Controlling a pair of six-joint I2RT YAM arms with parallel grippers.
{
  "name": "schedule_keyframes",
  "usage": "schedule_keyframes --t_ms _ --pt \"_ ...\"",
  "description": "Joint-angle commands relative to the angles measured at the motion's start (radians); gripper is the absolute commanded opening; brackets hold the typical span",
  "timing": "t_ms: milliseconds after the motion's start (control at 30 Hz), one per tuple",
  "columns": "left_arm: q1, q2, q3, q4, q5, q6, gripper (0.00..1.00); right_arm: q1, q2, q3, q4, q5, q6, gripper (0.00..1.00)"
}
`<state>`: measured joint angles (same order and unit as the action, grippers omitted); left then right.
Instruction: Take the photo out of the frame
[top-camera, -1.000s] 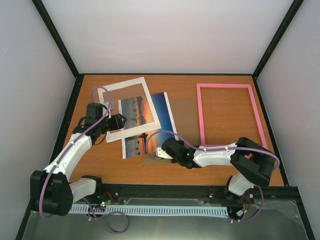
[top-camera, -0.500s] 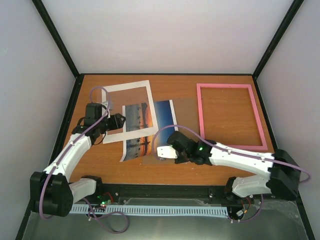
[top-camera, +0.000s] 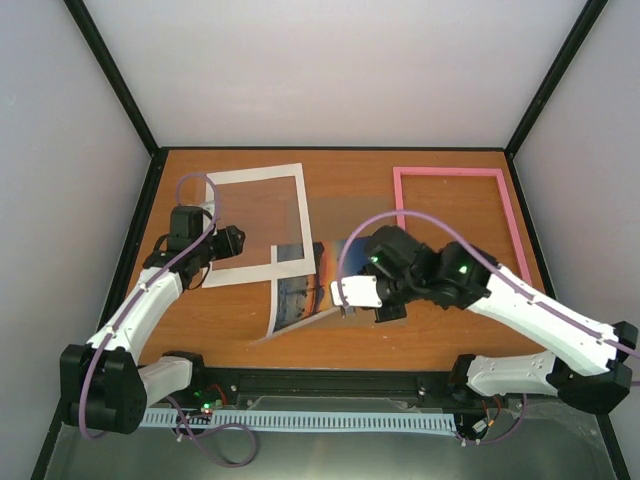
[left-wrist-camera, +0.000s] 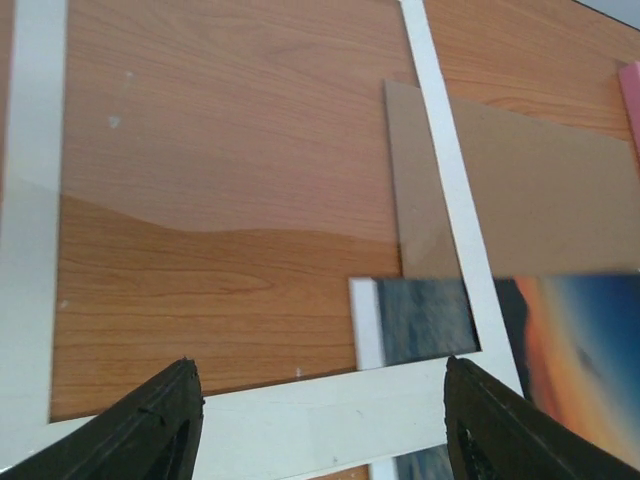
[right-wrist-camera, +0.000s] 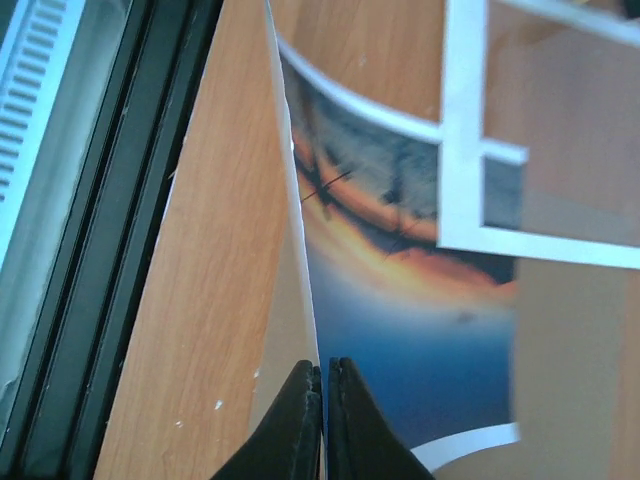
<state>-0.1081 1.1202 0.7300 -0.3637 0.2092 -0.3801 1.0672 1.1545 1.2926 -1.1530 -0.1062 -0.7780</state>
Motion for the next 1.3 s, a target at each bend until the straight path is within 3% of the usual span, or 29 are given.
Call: schedule_keyframes --t_ms 0,167,400,667,767,900,967,1100,1267 --pt "0.008 -0.037 0.007 0.009 -0.086 -0.013 0.67 -0.033 -0.020 0.172 -0.101 -0.059 -0.008 0.03" --pt "0.014 -0.054 0.007 0.011 -0.122 -0.021 0.68 -0.054 -0.003 0.321 0.039 0.151 -0.006 0.03" --pt "0.022 -0.065 0.007 0.012 -0.113 -0.026 0.68 -0.112 0.097 0.446 0.239 0.431 -0.170 0.03" --pt "0.024 -0.117 -0.010 0.012 -0.102 -0.031 0.69 -0.425 0.346 0.598 0.493 0.312 -0.346 0.03" --pt "0.023 -0.130 -0.016 0.018 -0.094 -0.032 0.69 -0.497 0.543 0.837 0.539 0.348 -0.364 0.03" --pt "0.024 -0.130 -0.015 0.016 -0.087 -0.031 0.69 -0.508 0.799 1.352 0.457 0.355 -0.331 0.03" --pt "0.024 -0.134 -0.016 0.016 -0.086 -0.031 0.69 -0.483 0.827 1.444 0.488 0.360 -0.342 0.03" --pt "0.024 -0.146 -0.018 0.020 -0.088 -0.032 0.69 -0.436 0.632 1.209 0.595 0.324 -0.334 0.03" --pt "0.024 -0.162 -0.021 0.022 -0.090 -0.033 0.69 -0.434 0.319 0.624 0.613 0.133 -0.279 0.03"
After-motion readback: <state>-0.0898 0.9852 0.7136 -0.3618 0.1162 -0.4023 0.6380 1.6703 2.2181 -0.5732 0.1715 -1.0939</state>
